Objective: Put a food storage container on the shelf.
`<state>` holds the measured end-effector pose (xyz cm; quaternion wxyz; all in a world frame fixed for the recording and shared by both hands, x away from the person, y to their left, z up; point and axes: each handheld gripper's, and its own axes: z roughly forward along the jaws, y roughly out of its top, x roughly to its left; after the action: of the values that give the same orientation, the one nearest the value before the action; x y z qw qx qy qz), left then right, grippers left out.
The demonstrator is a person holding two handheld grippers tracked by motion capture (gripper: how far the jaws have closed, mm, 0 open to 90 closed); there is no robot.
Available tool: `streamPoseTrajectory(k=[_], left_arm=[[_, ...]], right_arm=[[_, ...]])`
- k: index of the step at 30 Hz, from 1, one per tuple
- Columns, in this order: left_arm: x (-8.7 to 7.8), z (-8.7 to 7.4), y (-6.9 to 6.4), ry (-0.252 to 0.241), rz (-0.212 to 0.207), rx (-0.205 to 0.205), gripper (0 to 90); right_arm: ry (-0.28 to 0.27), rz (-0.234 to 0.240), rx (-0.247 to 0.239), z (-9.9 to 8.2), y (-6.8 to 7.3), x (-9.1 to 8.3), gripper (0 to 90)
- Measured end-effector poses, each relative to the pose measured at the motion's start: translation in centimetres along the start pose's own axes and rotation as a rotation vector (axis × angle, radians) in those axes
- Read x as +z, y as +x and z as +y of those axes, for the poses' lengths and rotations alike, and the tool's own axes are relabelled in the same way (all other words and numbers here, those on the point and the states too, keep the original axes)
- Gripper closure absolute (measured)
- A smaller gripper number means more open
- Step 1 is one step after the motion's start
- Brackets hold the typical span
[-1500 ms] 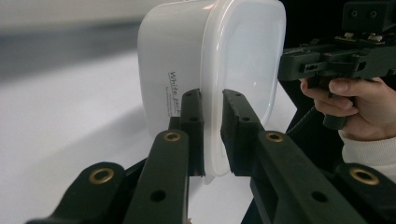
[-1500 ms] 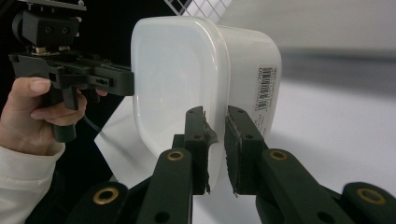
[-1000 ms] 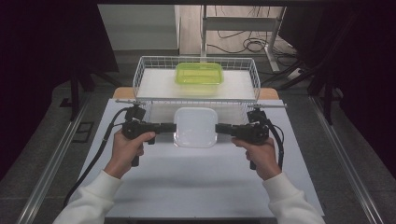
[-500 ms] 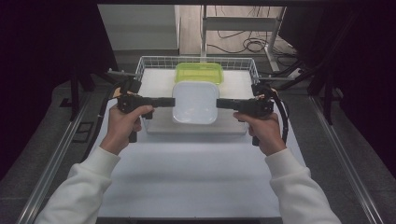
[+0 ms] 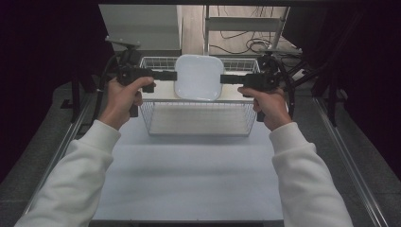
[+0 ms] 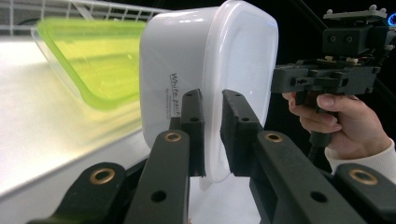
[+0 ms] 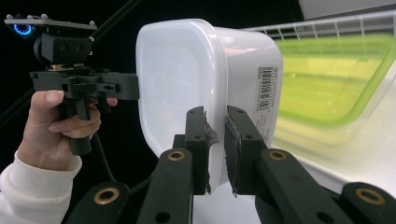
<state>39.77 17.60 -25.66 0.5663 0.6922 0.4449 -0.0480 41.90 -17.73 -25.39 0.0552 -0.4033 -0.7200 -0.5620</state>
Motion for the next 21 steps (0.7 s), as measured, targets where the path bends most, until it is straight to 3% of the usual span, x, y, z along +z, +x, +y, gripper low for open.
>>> streamPoseTrajectory(k=[7,12,21], left_arm=[[0.7,2.1,0.8,-0.003,-0.001,-0.007,80.4],[1.5,3.0,1.7,0.005,0.001,-0.035,80.4],[2.8,3.8,3.1,0.020,-0.002,-0.078,80.6]], right_arm=[[0.007,-0.009,0.008,2.5,-0.7,0.5,79.2],[0.024,-0.023,0.030,3.8,-1.8,1.0,79.1],[0.034,-0.025,0.091,4.6,-3.9,1.9,79.1]])
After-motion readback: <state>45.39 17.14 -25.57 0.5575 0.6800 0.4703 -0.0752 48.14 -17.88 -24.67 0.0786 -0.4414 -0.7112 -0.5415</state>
